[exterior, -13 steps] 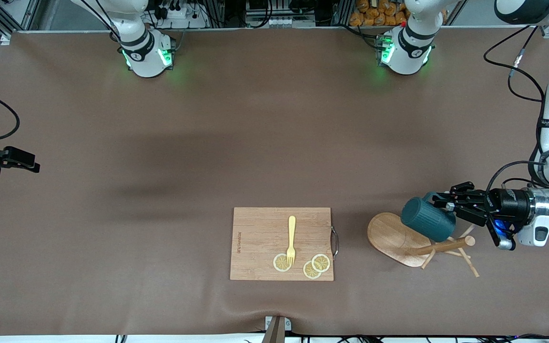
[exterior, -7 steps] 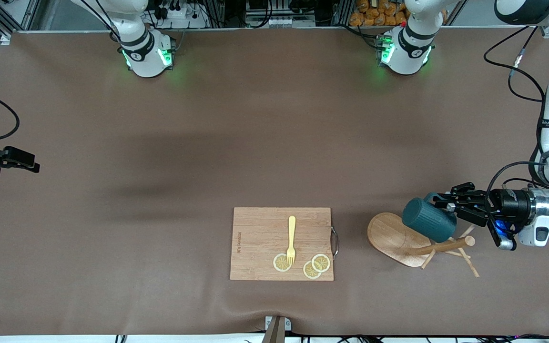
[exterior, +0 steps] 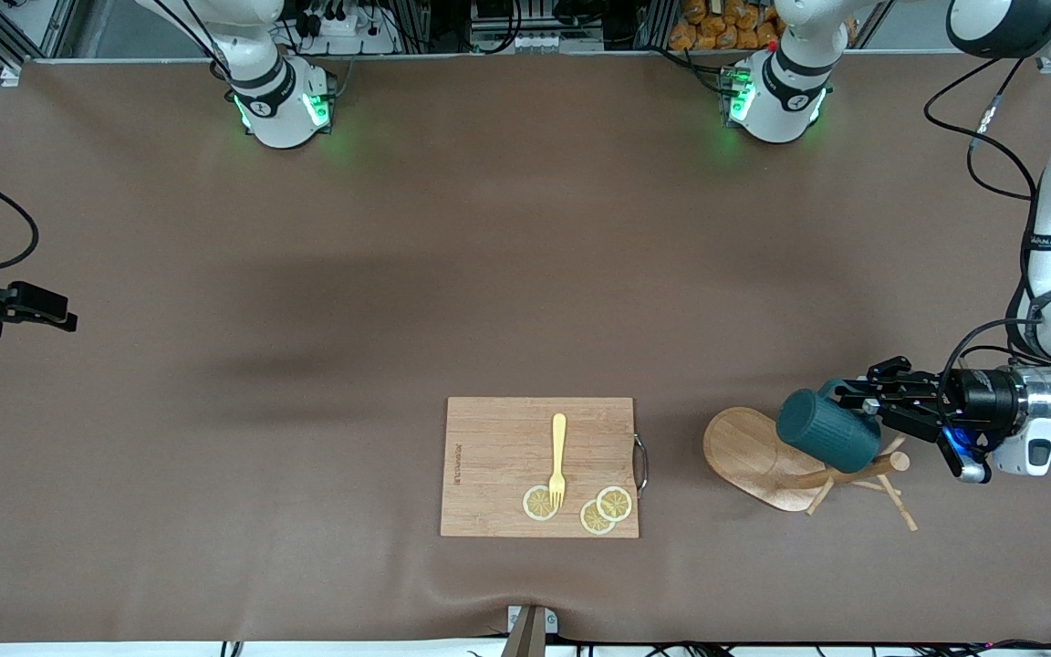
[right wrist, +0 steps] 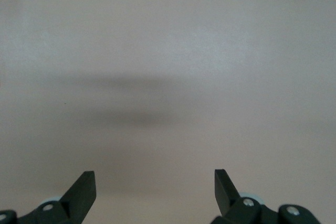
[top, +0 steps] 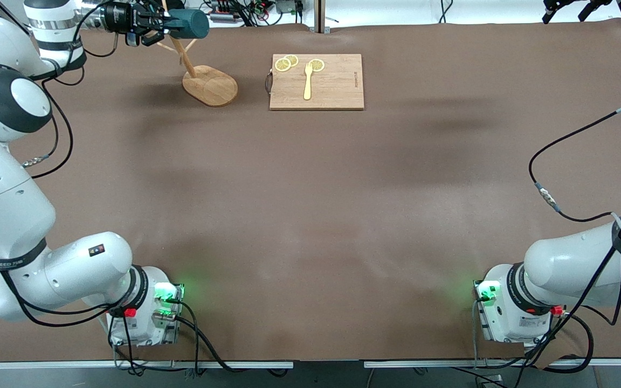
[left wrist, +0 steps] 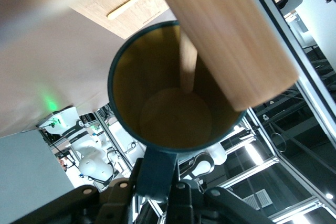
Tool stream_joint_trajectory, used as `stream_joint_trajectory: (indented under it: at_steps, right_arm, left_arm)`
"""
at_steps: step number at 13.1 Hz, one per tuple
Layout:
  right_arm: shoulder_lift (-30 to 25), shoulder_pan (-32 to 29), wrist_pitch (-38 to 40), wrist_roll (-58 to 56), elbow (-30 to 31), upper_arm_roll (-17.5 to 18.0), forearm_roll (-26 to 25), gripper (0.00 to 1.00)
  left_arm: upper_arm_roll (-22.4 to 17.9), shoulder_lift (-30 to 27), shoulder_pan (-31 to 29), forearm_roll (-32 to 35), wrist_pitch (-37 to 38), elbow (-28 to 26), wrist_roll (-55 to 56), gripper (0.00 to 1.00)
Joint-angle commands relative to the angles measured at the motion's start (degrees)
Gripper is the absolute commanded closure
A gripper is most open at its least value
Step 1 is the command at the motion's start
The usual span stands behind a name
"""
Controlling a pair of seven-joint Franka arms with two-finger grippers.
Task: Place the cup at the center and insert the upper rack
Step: 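Hang the mug handle onto a mug tree peg with the left gripper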
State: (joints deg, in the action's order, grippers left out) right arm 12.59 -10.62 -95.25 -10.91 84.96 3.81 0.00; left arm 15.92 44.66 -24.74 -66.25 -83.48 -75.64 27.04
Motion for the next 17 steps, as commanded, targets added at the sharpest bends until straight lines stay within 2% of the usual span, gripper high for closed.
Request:
stream_joint_trajectory:
  at_steps: [1,5,11,12,13,14,15,17]
  right_arm:
    - [0.42,-0.37,0.16,-0.69,-0.67,0.14,0.61,0.00]
    - [0.42,-0.28,0.16,-0.69,-0.67,0.14,0.61,0.00]
    - [0.33,-0.37,0.16,-0.69,-0.67,0.14,0.52,0.00]
    - [0.33,-0.37,0.16,-0.69,-0.67,0.14,0.61,0.00]
    - [0.33,-0.37,0.16,-0.69,-0.67,0.05,0.61,0.00]
    - [0.33,-0.28,0.16,-0.69,-0.67,0.14,0.52,0.00]
    - [0.33,-0.37,0.16,-0.69,-0.67,0.05,0.52,0.00]
    - [0.33,-0.37,0.16,-0.69,-0.67,0.05,0.52,0.00]
  left_arm:
    - [-0.71,0.16,-0.13,-1.69,0.78,-0.03,-1.11,1.00]
    - [-2.64,0.42,-0.57,-2.30,1.30,-0.03,-2.16,1.00]
    - [-2.65,1.39,-0.75,-2.39,1.30,-0.12,-4.80,1.00]
    - [-2.65,1.39,-0.66,-2.56,1.30,-0.12,-4.89,0.95]
    - [-2.74,1.39,-0.57,-3.09,1.30,-0.12,-5.32,0.73]
    - [-2.74,1.31,-0.40,-3.44,1.30,-0.21,-6.20,0.33]
    - [-2.65,1.31,-0.13,-3.62,1.13,-0.12,-6.38,0.00]
    - [-2.65,1.22,0.04,-3.71,0.87,-0.21,-5.68,0.00]
